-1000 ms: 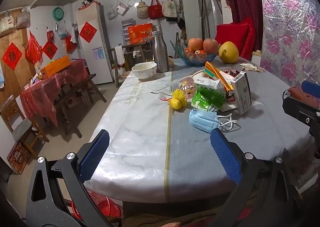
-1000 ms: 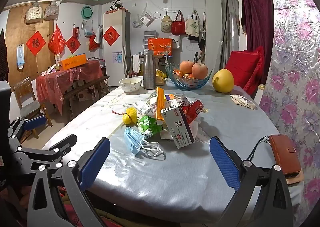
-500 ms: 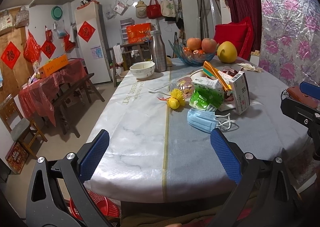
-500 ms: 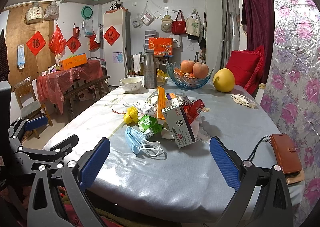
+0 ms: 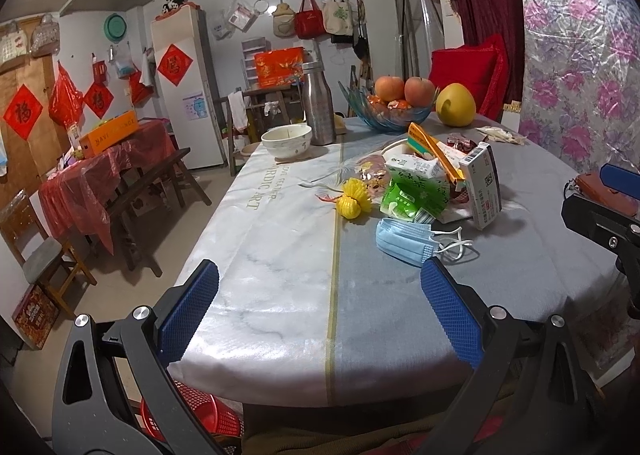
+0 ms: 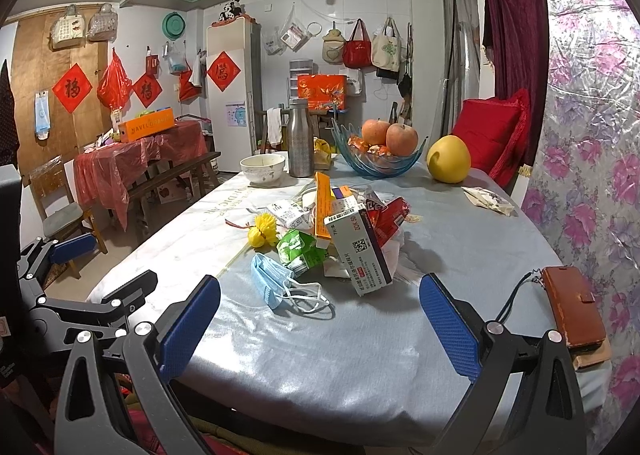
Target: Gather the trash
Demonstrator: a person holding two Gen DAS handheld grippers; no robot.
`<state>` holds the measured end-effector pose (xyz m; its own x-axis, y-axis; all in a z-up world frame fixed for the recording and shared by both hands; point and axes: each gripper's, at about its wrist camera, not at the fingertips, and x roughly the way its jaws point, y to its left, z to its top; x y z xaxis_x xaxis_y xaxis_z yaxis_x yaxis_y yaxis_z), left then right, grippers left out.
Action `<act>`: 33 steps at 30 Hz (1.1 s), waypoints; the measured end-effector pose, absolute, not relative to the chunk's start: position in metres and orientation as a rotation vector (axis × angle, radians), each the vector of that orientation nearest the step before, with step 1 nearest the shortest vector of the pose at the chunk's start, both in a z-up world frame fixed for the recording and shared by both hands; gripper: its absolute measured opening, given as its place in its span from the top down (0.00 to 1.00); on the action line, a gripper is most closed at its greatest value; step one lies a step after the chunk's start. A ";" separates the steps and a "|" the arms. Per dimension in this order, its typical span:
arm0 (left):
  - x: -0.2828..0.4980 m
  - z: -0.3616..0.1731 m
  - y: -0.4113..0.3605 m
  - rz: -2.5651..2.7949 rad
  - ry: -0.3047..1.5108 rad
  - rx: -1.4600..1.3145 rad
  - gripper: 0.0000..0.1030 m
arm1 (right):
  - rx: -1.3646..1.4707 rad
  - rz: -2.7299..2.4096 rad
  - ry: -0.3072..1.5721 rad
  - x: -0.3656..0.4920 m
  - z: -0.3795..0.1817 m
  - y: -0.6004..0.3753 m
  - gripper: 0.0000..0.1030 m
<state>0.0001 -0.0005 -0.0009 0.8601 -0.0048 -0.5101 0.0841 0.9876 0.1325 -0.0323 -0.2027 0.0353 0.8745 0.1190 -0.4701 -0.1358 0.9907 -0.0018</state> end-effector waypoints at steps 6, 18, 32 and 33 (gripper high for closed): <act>0.000 0.000 0.002 -0.044 0.534 0.146 0.06 | -0.032 0.133 0.489 -0.032 0.035 -0.204 0.05; 0.001 -0.002 0.001 -0.040 0.543 0.141 0.06 | -0.029 0.132 0.489 -0.029 0.034 -0.204 0.05; 0.000 -0.002 0.000 -0.038 0.546 0.139 0.06 | -0.027 0.134 0.492 -0.035 0.035 -0.202 0.05; 0.001 -0.003 0.001 -0.039 0.547 0.139 0.06 | -0.027 0.134 0.492 -0.032 0.034 -0.201 0.05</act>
<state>0.0009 0.0005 -0.0034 0.8536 0.0001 -0.5209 0.0739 0.9898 0.1214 -0.0321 -0.2008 0.0344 0.8728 0.1216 -0.4726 -0.1344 0.9909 0.0065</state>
